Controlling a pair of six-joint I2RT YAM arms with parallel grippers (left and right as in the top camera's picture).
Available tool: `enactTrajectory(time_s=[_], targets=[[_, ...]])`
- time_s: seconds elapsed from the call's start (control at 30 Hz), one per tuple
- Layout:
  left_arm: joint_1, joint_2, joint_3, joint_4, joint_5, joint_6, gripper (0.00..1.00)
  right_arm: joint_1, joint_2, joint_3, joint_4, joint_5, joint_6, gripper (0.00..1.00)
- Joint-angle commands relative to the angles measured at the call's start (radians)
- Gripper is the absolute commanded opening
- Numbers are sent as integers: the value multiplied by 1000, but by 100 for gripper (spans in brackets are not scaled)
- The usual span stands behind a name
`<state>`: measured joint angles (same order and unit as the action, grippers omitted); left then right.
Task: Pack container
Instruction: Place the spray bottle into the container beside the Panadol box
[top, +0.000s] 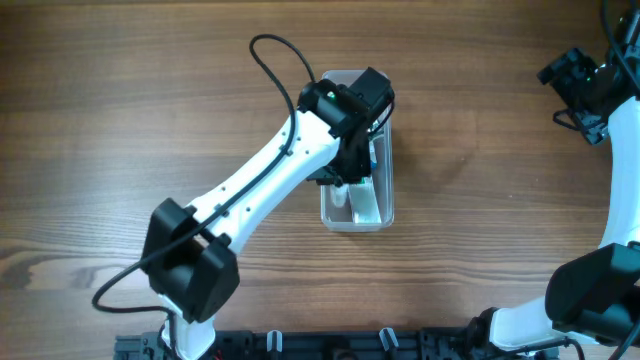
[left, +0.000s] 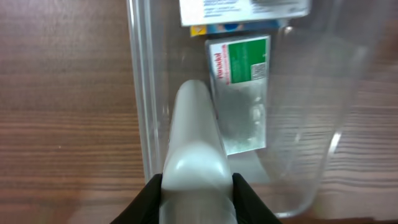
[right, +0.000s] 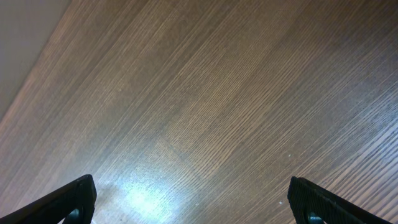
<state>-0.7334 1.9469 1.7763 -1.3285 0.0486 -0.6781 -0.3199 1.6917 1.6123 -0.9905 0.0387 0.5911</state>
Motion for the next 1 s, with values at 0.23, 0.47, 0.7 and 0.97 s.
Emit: enactTrajectory(time_s=[0.23, 0.47, 0.7, 0.97], targets=[[-5, 68, 23, -2, -20, -46, 25, 2, 14, -5, 3, 17, 14, 100], [-5, 109, 23, 19, -16, -44, 31, 2, 14, -5, 3, 17, 14, 100], [-3, 109, 23, 28, -20, -34, 39, 2, 14, -5, 3, 17, 14, 100], [12, 84, 60, 27, -69, 16, 45, 2, 14, -5, 3, 17, 13, 100]])
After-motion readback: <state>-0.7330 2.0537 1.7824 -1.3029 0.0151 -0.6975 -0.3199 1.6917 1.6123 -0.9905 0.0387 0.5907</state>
